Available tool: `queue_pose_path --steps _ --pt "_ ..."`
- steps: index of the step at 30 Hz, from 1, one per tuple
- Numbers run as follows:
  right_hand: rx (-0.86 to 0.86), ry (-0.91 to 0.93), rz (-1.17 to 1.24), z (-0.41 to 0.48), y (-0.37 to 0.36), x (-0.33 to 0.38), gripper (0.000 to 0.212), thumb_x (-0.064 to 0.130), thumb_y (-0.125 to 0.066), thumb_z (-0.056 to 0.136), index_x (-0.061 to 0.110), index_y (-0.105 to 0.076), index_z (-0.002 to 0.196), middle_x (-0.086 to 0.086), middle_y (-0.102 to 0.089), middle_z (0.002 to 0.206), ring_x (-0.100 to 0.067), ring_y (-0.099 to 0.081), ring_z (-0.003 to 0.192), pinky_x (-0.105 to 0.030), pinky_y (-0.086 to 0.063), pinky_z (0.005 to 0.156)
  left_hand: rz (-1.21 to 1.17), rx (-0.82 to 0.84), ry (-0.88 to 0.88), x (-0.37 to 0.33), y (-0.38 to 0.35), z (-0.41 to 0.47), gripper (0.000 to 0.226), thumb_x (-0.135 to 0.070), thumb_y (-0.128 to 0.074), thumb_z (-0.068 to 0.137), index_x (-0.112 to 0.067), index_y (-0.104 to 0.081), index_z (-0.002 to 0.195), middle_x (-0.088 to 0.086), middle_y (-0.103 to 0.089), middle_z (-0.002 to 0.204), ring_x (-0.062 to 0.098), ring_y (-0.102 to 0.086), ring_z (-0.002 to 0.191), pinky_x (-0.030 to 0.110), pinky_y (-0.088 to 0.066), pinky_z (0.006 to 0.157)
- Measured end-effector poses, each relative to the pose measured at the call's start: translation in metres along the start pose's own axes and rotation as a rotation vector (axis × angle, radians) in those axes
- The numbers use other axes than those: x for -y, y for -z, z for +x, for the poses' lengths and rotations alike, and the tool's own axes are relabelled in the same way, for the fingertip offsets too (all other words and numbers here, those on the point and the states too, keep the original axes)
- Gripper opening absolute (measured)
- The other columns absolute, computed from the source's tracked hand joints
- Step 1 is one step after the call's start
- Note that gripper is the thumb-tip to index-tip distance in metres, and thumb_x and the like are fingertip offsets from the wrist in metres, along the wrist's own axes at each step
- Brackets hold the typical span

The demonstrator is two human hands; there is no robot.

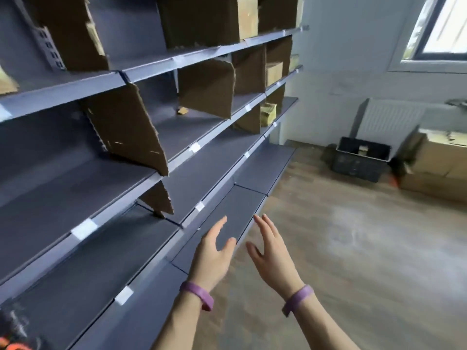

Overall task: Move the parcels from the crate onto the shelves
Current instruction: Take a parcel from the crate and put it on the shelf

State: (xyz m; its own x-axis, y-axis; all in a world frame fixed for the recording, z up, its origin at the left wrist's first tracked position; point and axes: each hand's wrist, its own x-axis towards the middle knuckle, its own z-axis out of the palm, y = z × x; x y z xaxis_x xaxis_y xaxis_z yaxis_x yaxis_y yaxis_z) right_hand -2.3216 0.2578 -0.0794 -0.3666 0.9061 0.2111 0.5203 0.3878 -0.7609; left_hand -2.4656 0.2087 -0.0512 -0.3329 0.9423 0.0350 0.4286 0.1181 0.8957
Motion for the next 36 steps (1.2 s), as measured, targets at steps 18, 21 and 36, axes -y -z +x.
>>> queue_pose_path --steps 18,21,36 --pt "-0.263 -0.328 -0.075 0.185 0.167 -0.207 0.062 0.027 -0.059 0.096 0.012 -0.030 0.149 0.000 -0.032 0.156 -0.011 -0.019 0.147 -0.016 -0.015 0.113 -0.012 0.394 -0.166 -0.084 -0.248 0.275 0.055 -0.022 -0.061 0.089 -0.025 -0.042 0.140 -0.005 -0.045 0.143 0.006 -0.038 0.133 0.019 -0.028 0.106" --pt "-0.285 -0.360 -0.123 0.244 0.191 -0.235 0.062 0.028 -0.058 0.096 0.014 -0.030 0.150 0.001 -0.030 0.156 -0.009 -0.016 0.148 -0.020 -0.016 0.116 -0.022 0.441 -0.171 -0.099 -0.282 0.347 0.054 -0.026 -0.060 0.089 -0.027 -0.042 0.140 -0.004 -0.045 0.143 0.008 -0.039 0.132 0.019 -0.028 0.102" --pt "-0.478 -0.482 -0.105 0.454 0.303 -0.391 0.060 0.024 -0.059 0.095 0.013 -0.033 0.148 -0.001 -0.035 0.154 -0.009 -0.022 0.146 -0.013 -0.015 0.112 0.077 0.650 -0.242 -0.178 -0.454 0.593 0.051 -0.028 -0.058 0.091 -0.033 -0.041 0.139 -0.006 -0.044 0.142 0.008 -0.039 0.131 0.019 -0.028 0.099"
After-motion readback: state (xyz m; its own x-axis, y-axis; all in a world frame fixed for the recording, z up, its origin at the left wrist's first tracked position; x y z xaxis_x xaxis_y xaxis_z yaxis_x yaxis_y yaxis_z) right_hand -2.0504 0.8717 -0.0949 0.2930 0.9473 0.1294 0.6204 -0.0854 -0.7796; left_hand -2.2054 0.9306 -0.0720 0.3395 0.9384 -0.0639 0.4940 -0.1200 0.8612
